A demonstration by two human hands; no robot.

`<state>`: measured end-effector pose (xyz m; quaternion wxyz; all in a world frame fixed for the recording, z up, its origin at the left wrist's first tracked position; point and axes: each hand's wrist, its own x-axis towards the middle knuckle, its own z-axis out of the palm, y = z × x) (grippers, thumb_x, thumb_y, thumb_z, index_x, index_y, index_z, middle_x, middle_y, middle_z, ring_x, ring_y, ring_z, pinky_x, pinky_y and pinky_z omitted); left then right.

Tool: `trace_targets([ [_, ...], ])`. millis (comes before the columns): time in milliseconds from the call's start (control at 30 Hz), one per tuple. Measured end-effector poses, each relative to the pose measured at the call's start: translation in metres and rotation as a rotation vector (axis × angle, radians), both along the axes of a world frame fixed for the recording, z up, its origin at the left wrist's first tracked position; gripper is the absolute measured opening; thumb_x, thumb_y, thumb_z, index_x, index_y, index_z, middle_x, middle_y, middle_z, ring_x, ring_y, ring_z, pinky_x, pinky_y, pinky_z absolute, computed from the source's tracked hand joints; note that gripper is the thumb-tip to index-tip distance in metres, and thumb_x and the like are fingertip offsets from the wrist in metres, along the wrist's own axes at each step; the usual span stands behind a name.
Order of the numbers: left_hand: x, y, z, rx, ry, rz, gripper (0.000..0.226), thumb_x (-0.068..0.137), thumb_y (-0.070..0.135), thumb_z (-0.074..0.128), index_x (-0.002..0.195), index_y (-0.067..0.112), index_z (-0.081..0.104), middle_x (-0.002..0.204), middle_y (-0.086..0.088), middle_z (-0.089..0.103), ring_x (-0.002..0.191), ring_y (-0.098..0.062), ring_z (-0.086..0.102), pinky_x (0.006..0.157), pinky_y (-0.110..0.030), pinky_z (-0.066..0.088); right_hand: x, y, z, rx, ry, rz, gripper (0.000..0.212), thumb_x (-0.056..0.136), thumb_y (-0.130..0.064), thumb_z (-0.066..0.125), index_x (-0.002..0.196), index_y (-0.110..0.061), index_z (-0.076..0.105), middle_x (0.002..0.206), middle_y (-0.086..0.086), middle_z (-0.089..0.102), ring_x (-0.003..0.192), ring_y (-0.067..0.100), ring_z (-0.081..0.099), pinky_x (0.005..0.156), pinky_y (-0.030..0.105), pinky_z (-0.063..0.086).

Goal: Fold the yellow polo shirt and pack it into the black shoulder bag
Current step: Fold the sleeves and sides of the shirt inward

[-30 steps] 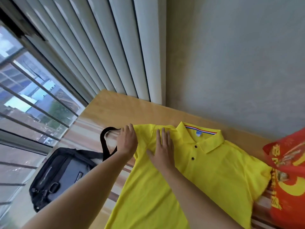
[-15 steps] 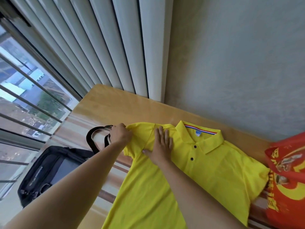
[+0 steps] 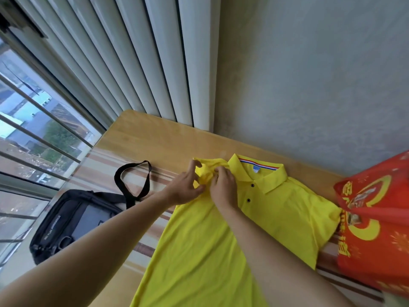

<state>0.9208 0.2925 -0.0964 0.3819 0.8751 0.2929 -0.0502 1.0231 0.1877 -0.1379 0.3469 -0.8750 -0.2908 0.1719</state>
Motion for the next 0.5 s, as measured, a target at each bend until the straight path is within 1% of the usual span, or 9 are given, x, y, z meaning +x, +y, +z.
trace_targets([
  [33,0.000,-0.008,0.001,-0.198,-0.013,-0.002,0.052,0.087,0.015,0.056,0.127,0.022,0.025,0.106,-0.008,0.066,0.077,-0.023,0.071,0.075,-0.038,0.056,0.003,-0.006,0.006,0.000,0.057,-0.070,0.020,0.100,-0.013,0.046,0.112,-0.004,0.060,0.114,0.017,0.066,0.108,0.035,0.058,0.077,0.033,0.040],
  [67,0.001,-0.013,-0.001,-0.315,-0.035,0.054,0.054,0.085,0.007,0.051,0.128,0.025,0.024,0.110,-0.007,0.066,0.074,-0.018,0.072,0.077,-0.037,0.058,0.007,-0.011,0.009,-0.018,0.138,-0.107,0.022,0.102,-0.016,0.043,0.109,-0.004,0.060,0.108,0.018,0.067,0.102,0.036,0.060,0.072,0.032,0.036],
  [100,0.002,-0.015,-0.007,-0.342,-0.072,0.136,0.054,0.084,0.001,0.047,0.126,0.027,0.026,0.111,-0.006,0.065,0.073,-0.017,0.073,0.075,-0.038,0.060,0.010,-0.015,0.010,-0.041,0.228,-0.116,0.026,0.104,-0.021,0.040,0.109,-0.003,0.059,0.106,0.019,0.068,0.101,0.037,0.061,0.070,0.031,0.034],
  [167,0.006,-0.009,-0.018,-0.152,-0.110,0.227,0.053,0.081,-0.007,0.043,0.123,0.026,0.036,0.113,-0.005,0.060,0.081,-0.022,0.071,0.070,-0.040,0.059,0.013,-0.022,0.009,-0.079,0.362,-0.124,0.034,0.105,-0.031,0.039,0.111,-0.004,0.059,0.107,0.017,0.068,0.102,0.036,0.061,0.071,0.031,0.036],
  [233,0.010,0.004,-0.032,0.148,-0.055,0.169,0.056,0.082,-0.009,0.044,0.127,0.024,0.045,0.119,-0.006,0.051,0.099,-0.025,0.063,0.069,-0.040,0.055,0.011,-0.024,0.003,-0.093,0.382,-0.118,0.037,0.100,-0.042,0.049,0.111,-0.009,0.062,0.106,0.011,0.069,0.101,0.031,0.062,0.072,0.032,0.040],
  [300,0.018,0.016,-0.041,0.299,0.017,0.063,0.065,0.083,-0.007,0.049,0.137,0.027,0.044,0.126,-0.006,0.042,0.110,-0.027,0.052,0.076,-0.039,0.053,0.008,-0.022,-0.003,-0.107,0.336,-0.095,0.042,0.090,-0.049,0.061,0.110,-0.013,0.064,0.102,0.006,0.069,0.096,0.026,0.061,0.076,0.034,0.048],
  [333,0.023,0.020,-0.043,0.352,0.060,0.014,0.069,0.082,-0.007,0.050,0.141,0.030,0.043,0.128,-0.006,0.040,0.115,-0.027,0.047,0.081,-0.039,0.052,0.007,-0.020,-0.007,-0.122,0.296,-0.071,0.041,0.086,-0.049,0.065,0.107,-0.014,0.065,0.099,0.005,0.068,0.094,0.025,0.060,0.077,0.035,0.051],
  [400,0.037,0.030,-0.042,0.481,0.154,-0.087,0.069,0.084,-0.003,0.050,0.142,0.035,0.042,0.135,-0.007,0.034,0.121,-0.027,0.039,0.088,-0.038,0.045,0.008,-0.017,-0.013,-0.141,0.202,-0.028,0.028,0.088,-0.037,0.064,0.098,-0.011,0.066,0.092,0.008,0.067,0.089,0.026,0.060,0.074,0.036,0.051],
  [500,0.052,0.046,-0.040,0.593,0.276,-0.197,0.047,0.094,0.021,0.054,0.137,0.035,0.045,0.142,-0.008,0.029,0.128,-0.027,0.033,0.096,-0.040,0.041,0.015,-0.017,-0.010,-0.128,0.164,-0.059,0.017,0.093,-0.023,0.056,0.098,-0.008,0.063,0.082,0.013,0.067,0.079,0.032,0.060,0.062,0.033,0.039],
])
